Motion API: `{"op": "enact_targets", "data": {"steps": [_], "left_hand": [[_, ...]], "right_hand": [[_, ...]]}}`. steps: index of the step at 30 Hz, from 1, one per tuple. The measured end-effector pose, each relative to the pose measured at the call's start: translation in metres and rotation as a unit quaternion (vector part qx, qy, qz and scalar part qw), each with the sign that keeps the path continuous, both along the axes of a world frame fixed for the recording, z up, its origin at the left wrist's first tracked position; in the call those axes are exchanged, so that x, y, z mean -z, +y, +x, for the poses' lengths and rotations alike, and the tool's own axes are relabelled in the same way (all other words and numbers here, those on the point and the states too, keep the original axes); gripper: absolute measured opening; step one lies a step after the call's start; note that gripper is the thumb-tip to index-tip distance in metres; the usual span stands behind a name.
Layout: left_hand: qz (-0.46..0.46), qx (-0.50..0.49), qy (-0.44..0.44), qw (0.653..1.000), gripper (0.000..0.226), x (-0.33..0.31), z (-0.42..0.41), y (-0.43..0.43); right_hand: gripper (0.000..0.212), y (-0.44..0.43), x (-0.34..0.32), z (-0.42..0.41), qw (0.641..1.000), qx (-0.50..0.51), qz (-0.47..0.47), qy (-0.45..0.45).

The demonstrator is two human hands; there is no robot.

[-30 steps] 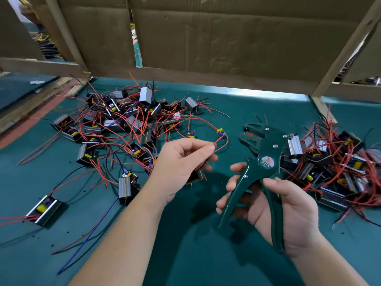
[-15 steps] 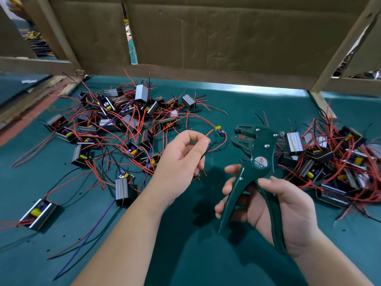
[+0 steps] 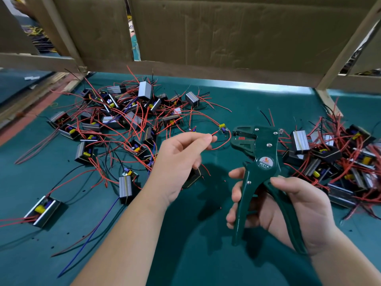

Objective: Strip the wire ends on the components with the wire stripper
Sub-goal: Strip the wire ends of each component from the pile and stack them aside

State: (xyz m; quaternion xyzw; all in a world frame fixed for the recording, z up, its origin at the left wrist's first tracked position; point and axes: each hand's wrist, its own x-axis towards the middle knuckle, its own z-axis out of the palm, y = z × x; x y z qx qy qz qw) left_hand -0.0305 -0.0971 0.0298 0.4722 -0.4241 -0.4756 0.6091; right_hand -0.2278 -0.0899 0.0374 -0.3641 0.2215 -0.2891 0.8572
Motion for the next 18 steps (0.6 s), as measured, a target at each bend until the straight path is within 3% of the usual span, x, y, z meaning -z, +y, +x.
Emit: {"op": "enact_targets", "data": {"steps": [6, 11, 18], "left_hand": [[0.033, 0.009, 0.033, 0.999, 0.013, -0.0011, 0.0025, 0.0003], [0.040, 0.014, 0.007, 0.999, 0.018, -0.0046, 0.0011, 0.0025], [-0.012, 0.039, -0.107, 0.993, 0.016, -0.0046, -0.0037, 0.0059]], "right_hand": [[0.069, 0.0006, 0.0014, 0.0005, 1.000, 0.012, 0.000, 0.003], [0.069, 0.0001, 0.0004, 0.0005, 1.000, 0.020, 0.008, 0.002], [0.059, 0.0004, -0.0029, -0.0018, 0.999, -0.037, 0.012, -0.014]]}}
